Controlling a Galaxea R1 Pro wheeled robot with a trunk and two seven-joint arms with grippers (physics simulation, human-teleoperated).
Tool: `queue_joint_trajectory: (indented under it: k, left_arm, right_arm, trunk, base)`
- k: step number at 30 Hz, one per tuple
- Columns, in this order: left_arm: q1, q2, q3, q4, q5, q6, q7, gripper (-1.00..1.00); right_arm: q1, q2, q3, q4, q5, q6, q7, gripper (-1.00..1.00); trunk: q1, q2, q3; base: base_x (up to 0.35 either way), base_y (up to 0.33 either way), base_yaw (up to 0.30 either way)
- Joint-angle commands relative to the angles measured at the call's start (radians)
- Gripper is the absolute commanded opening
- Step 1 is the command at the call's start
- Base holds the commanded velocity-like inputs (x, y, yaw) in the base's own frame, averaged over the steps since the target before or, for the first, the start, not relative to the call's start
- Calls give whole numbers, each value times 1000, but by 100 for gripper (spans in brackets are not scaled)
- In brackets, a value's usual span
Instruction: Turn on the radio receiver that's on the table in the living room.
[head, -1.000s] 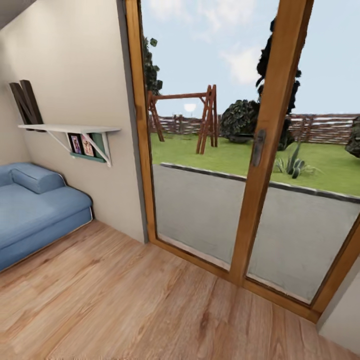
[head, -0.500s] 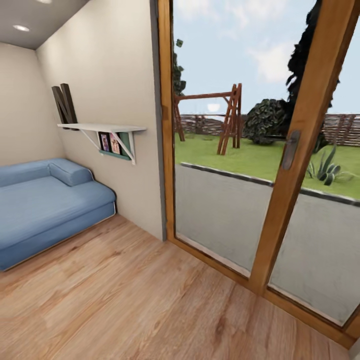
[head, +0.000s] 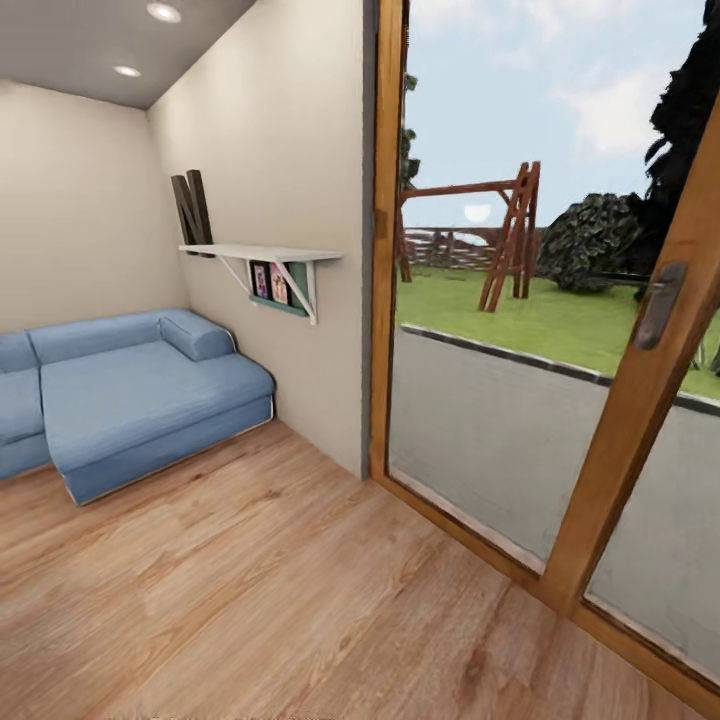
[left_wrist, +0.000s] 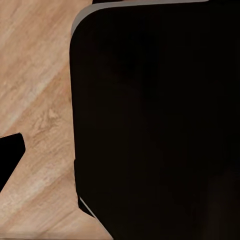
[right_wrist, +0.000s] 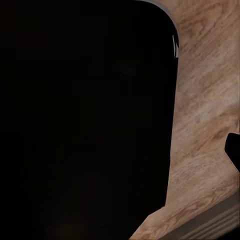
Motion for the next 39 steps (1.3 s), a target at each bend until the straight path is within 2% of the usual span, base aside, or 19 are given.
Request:
queue_joint_trajectory:
  k: [1,39]
  left_arm:
    - [0,0,0,0,0,0,0,100]
    - [0,0,0,0,0,0,0,100]
  right_arm:
    - [0,0,0,0,0,0,0,100]
    - [0,0,0,0,0,-2,-3,100]
  trunk:
    - [0,0,0]
    - [0,0,-18]
  base:
    - [0,0,285]
    - [0,0,284]
